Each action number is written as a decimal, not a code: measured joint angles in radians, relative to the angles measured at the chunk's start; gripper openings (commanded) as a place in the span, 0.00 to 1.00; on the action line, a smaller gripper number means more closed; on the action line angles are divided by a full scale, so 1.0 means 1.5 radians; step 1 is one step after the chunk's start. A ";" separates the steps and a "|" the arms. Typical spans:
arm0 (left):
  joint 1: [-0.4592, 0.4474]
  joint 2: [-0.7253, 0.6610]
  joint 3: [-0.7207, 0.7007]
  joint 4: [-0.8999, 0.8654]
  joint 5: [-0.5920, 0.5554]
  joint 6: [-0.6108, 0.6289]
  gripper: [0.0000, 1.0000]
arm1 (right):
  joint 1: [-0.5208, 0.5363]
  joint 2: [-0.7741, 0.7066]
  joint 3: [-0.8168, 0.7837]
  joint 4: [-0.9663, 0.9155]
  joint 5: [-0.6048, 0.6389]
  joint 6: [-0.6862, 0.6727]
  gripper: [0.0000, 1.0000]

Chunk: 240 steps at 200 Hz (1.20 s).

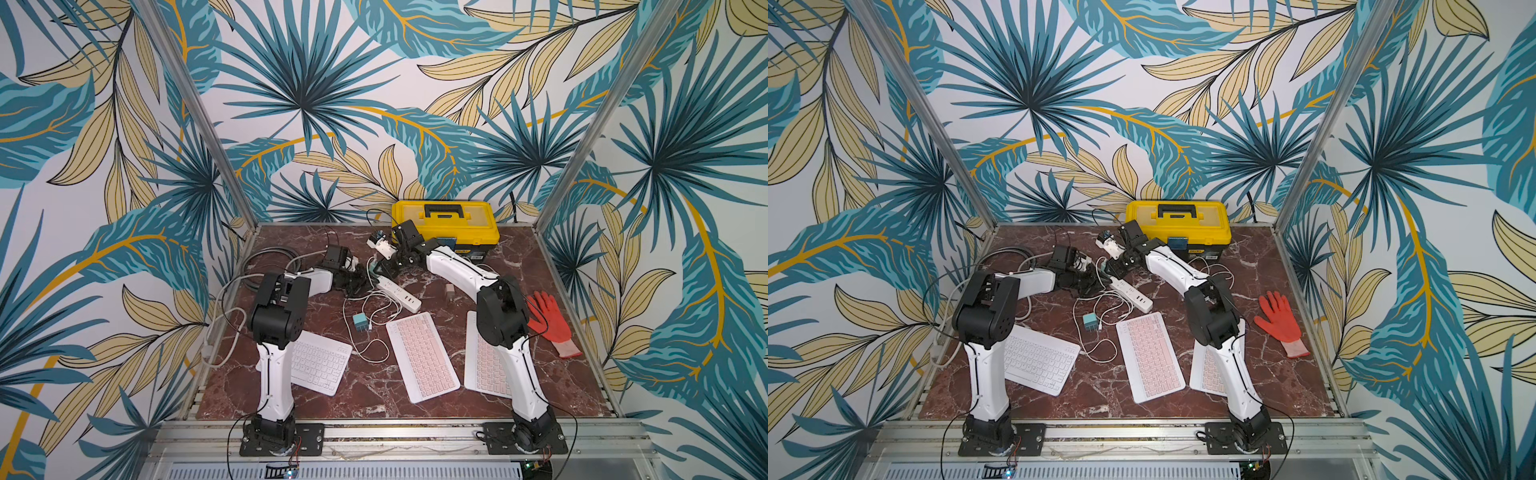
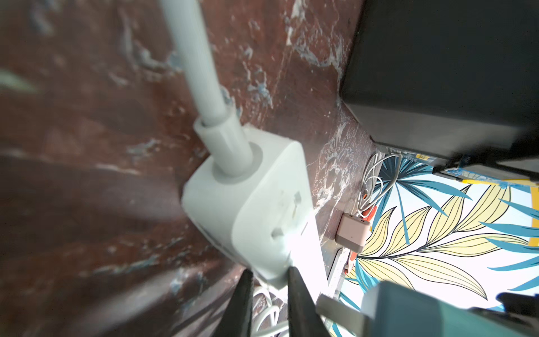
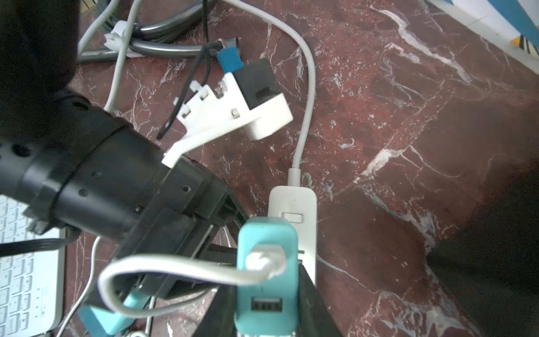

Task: Unplug the wireless keyboard
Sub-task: Remove the plug from the socket, then remove the power cord from the plug.

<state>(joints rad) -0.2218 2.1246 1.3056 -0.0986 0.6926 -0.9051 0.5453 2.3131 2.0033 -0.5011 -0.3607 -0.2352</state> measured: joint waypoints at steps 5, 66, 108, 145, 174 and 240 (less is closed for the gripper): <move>0.000 0.000 0.000 0.000 0.000 0.000 0.23 | -0.001 -0.001 -0.004 0.004 -0.002 0.003 0.22; 0.001 0.001 0.004 -0.005 -0.008 0.007 0.31 | -0.007 -0.025 -0.053 0.027 0.024 0.021 0.23; 0.009 -0.021 0.007 -0.039 -0.049 0.032 0.43 | -0.028 -0.043 -0.063 -0.005 0.025 0.036 0.22; 0.050 -0.068 0.006 -0.087 -0.091 0.066 0.51 | -0.053 -0.055 -0.048 -0.063 0.022 0.050 0.22; 0.067 -0.134 0.006 -0.096 -0.086 0.106 0.52 | -0.061 -0.055 -0.026 -0.137 0.014 0.055 0.22; 0.054 -0.271 -0.047 -0.096 0.077 0.232 0.53 | -0.061 -0.063 -0.025 -0.281 -0.090 0.057 0.22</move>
<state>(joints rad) -0.1406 1.7180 1.2346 -0.2428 0.8078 -0.5564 0.4541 2.2181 1.9652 -0.9226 -0.4950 -0.1497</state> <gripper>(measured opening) 0.526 0.304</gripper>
